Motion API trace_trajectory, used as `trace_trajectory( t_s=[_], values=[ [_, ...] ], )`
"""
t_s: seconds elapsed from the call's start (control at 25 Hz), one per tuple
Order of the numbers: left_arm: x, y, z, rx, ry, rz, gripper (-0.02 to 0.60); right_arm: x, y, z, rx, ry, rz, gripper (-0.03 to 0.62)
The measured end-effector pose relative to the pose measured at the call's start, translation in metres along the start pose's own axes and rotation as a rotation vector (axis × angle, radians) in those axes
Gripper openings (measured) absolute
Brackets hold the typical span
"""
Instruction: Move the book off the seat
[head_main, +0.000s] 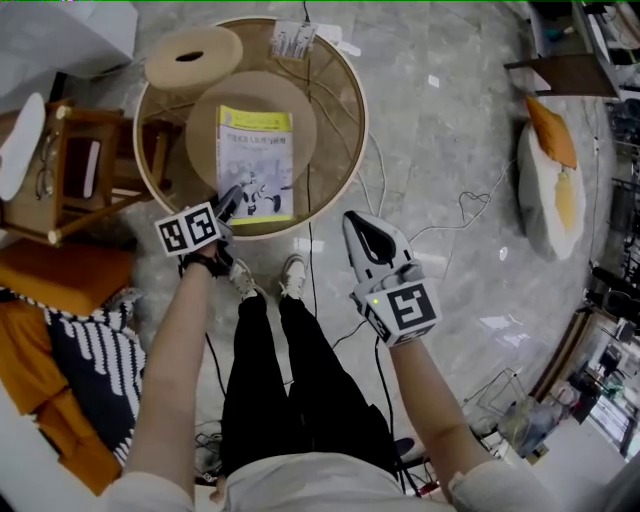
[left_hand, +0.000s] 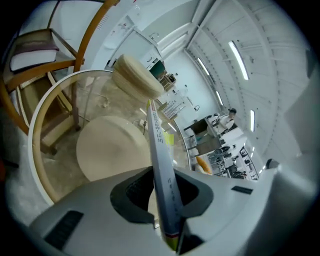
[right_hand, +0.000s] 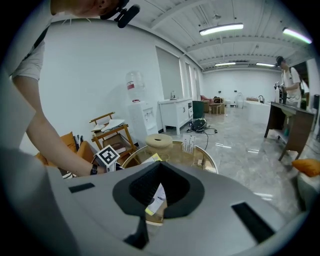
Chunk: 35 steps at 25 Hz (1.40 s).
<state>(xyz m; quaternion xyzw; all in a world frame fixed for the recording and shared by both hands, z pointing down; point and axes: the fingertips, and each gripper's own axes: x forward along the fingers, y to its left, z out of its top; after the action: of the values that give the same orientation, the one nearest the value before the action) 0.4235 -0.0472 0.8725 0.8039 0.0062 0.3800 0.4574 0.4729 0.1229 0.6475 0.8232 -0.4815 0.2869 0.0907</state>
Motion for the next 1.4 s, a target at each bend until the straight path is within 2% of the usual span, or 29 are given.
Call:
trace_trajectory(
  t_s=[0.36, 0.88, 1.16, 1.4],
  values=[
    [0.006, 0.020, -0.008, 0.069, 0.045, 0.142, 0.080, 0.004, 0.001, -0.003, 0.009, -0.009, 0.000, 0.021],
    [-0.001, 0.033, -0.013, 0.178, 0.073, 0.227, 0.097, -0.004, 0.001, -0.012, 0.018, -0.012, -0.029, 0.021],
    [-0.032, 0.058, -0.016, 0.213, 0.072, 0.358, 0.088, -0.015, -0.001, 0.002, 0.007, -0.027, -0.025, 0.021],
    [-0.063, 0.071, -0.020, 0.227, 0.066, 0.392, 0.086, -0.018, 0.003, 0.011, -0.002, -0.044, -0.015, 0.021]
  ],
)
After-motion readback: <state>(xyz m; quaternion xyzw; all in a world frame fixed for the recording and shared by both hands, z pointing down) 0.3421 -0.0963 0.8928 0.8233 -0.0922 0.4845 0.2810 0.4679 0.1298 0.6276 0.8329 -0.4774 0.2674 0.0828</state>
